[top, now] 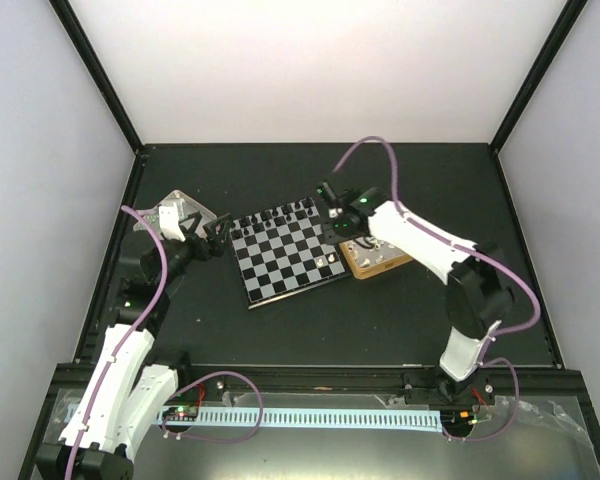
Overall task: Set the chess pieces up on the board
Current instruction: Place the chess piece on the chessboard, then pick up the chess piece from the storage box.
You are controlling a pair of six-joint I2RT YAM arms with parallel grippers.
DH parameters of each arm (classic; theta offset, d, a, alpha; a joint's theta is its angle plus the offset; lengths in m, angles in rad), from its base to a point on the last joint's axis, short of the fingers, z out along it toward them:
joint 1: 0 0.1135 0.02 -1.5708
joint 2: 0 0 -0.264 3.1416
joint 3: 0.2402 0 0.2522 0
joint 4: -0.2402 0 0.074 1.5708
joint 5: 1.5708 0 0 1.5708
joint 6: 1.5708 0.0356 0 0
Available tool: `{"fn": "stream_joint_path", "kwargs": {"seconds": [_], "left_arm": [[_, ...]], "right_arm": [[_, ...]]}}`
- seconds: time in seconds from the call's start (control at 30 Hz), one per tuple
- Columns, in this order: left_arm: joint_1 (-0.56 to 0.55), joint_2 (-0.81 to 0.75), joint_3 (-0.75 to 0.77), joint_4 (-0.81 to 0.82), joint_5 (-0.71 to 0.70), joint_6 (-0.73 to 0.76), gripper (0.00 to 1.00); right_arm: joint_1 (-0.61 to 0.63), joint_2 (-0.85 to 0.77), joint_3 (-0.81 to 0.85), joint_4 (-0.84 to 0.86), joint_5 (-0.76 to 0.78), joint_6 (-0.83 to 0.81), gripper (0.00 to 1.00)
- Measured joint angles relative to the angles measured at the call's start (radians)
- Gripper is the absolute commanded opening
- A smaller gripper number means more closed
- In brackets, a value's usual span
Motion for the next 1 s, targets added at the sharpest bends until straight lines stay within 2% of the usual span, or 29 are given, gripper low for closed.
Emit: {"fn": "stream_joint_path", "kwargs": {"seconds": [0.17, 0.33, 0.5, 0.7, 0.93, 1.0], "left_arm": [[0.0, -0.006, 0.0, -0.003, 0.0, 0.0, 0.99], [0.0, -0.011, 0.0, -0.007, 0.0, 0.0, 0.99], [0.0, -0.011, 0.0, -0.007, 0.0, 0.0, 0.99], [0.0, -0.01, 0.0, -0.007, 0.0, 0.0, 0.99], [0.0, -0.01, 0.0, -0.007, 0.0, 0.0, 0.99], [0.0, -0.01, 0.0, -0.008, 0.0, 0.0, 0.99]], "right_arm": [[-0.158, -0.114, -0.145, 0.08, 0.033, 0.069, 0.39], [-0.28, -0.094, -0.224, 0.113, 0.035, 0.085, 0.4], [-0.303, -0.036, -0.232, 0.138, 0.015, 0.075, 0.39], [-0.304, 0.039, -0.232, 0.175, -0.024, 0.066, 0.25], [-0.304, 0.068, -0.231, 0.178, -0.025, 0.07, 0.14], [-0.304, 0.083, -0.23, 0.178, -0.026, 0.071, 0.14]]}}
